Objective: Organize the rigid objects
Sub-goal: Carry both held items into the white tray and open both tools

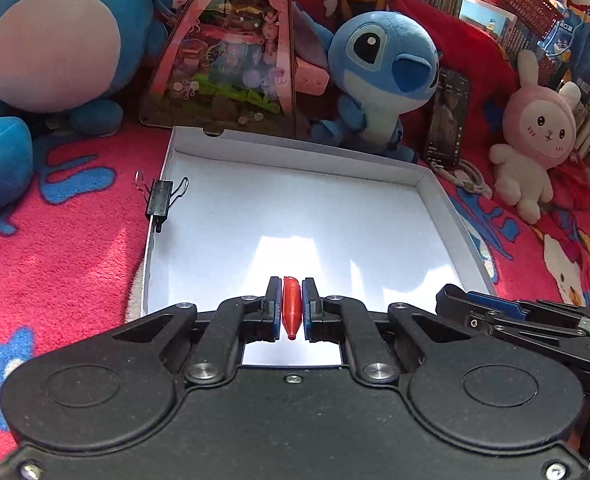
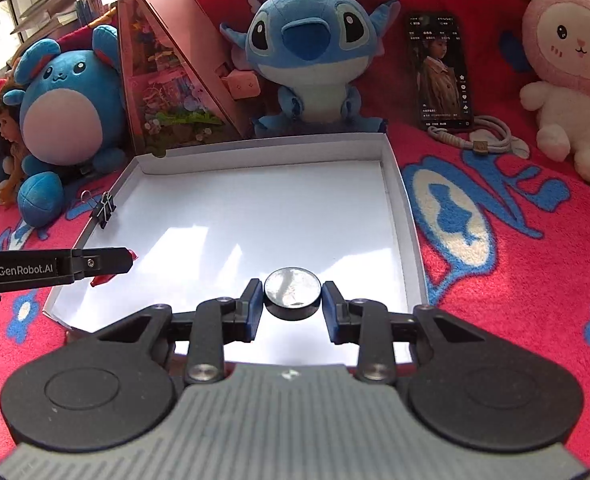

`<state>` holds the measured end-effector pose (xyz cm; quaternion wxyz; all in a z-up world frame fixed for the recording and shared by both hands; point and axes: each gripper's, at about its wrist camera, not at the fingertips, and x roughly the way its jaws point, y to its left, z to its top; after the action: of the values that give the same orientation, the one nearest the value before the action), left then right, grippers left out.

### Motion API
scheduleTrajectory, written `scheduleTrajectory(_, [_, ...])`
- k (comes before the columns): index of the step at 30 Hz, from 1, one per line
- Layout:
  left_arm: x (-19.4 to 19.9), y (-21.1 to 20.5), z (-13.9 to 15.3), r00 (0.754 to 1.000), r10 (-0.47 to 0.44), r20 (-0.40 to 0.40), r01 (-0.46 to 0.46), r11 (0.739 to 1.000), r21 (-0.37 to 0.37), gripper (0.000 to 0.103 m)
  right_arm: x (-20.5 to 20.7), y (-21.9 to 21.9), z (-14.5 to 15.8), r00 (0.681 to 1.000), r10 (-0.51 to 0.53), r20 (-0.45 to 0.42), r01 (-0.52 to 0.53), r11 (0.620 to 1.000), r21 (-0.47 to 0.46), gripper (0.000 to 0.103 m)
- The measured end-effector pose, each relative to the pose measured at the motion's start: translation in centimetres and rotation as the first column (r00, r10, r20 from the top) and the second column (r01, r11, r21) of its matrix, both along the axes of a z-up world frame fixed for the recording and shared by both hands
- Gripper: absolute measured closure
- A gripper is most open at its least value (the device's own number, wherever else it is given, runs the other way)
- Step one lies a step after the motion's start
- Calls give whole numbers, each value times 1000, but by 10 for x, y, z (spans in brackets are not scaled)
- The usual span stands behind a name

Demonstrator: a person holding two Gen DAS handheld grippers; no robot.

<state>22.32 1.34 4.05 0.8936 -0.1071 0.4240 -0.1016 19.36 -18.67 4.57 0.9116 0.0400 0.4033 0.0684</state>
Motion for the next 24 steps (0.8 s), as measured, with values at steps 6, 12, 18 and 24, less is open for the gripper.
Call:
scheduleTrajectory(6, [10,-9,-19,1000,19,-23,-19,999,35,93,17,9,-14,999,2,-37,-4,999,-45,66])
scheduleTrajectory(12, [8,-14,-26,999,15,-30,-14,999,48,93,23,11,-20,999,5,-47,-7,998,-55,66])
scheduleTrajectory(18, [7,-15,-28,999,19,-32,-18,999,50,93,24,13,-25,998,5,-59,-9,998,-70,66])
scheduleTrajectory(24, [6,-17,-28,1000,18,-23,-16,998,65,93,23,16,-27,998,14,-54,-19,996,-92,66])
